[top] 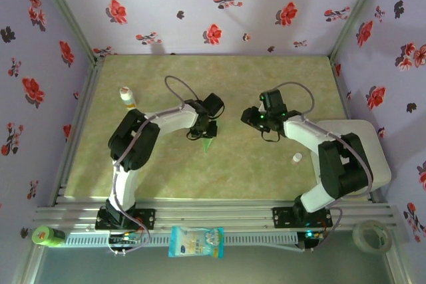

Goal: Fold a paper plane with a square sheet of paper (pick it up from the middle)
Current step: Move a paper plane to the center of the table, then reset both arms

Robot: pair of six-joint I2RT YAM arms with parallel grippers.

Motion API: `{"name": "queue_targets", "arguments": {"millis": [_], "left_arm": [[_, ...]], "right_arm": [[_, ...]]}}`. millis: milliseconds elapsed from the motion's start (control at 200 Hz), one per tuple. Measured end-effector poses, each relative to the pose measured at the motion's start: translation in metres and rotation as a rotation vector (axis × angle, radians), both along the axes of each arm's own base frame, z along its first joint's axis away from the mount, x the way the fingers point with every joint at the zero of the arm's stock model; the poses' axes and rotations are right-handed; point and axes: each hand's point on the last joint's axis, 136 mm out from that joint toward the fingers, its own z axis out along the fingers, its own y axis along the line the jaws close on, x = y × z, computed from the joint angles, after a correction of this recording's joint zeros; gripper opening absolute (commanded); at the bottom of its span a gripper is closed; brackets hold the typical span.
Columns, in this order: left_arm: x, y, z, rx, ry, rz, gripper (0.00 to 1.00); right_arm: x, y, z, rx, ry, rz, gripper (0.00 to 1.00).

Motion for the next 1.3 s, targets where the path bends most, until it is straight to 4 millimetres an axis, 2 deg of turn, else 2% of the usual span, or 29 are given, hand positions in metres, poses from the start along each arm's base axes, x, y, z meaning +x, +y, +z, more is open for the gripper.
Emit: {"name": "queue_targets", "arguments": {"millis": [195, 260, 320, 425, 555, 725, 830, 925, 1025, 1060, 1140, 1215, 1300], "left_arm": [[0.003, -0.006, -0.001, 0.043, 0.004, -0.008, 0.2], [0.004, -0.007, -0.002, 0.063, 0.001, -0.008, 0.27], [0.005, -0.009, -0.002, 0.076, -0.005, -0.002, 0.28], [0.008, -0.009, -0.002, 0.107, -0.021, 0.013, 0.37], [0.01, -0.009, -0.002, 0.12, -0.035, 0.039, 0.39], [0.013, -0.008, 0.001, 0.133, -0.039, 0.057, 0.44], [0.014, -0.006, 0.003, 0.138, -0.042, 0.071, 0.5], [0.014, -0.004, 0.007, 0.139, -0.049, 0.08, 0.54], [0.018, -0.005, 0.028, 0.114, -0.081, 0.087, 0.57], [0.02, -0.005, 0.039, 0.098, -0.1, 0.091, 0.61], [0.026, -0.003, 0.073, 0.061, -0.17, 0.101, 0.63], [0.031, 0.002, 0.108, 0.025, -0.242, 0.116, 0.64], [0.036, 0.023, 0.148, 0.011, -0.346, 0.137, 0.69]], "right_arm": [[-0.007, -0.013, -0.007, -0.078, 0.009, -0.001, 0.41], [-0.008, -0.018, -0.008, -0.101, 0.009, -0.004, 0.41], [-0.009, -0.023, -0.008, -0.123, 0.004, -0.006, 0.42], [-0.01, -0.035, 0.0, -0.18, -0.029, -0.018, 0.47], [-0.008, -0.054, 0.017, -0.275, -0.102, -0.038, 0.54], [0.0, -0.095, 0.045, -0.482, -0.223, -0.122, 0.77], [0.007, -0.127, 0.058, -0.664, -0.312, -0.186, 0.81], [0.009, -0.151, 0.052, -0.817, -0.371, -0.21, 0.85], [0.008, -0.175, 0.032, -0.901, -0.4, -0.23, 0.86], [0.008, -0.182, 0.024, -0.916, -0.402, -0.236, 0.86], [0.011, -0.195, 0.011, -0.915, -0.412, -0.245, 0.87], [0.023, -0.201, 0.009, -0.882, -0.445, -0.263, 0.87], [0.038, -0.202, 0.005, -0.813, -0.488, -0.264, 0.87]]}}
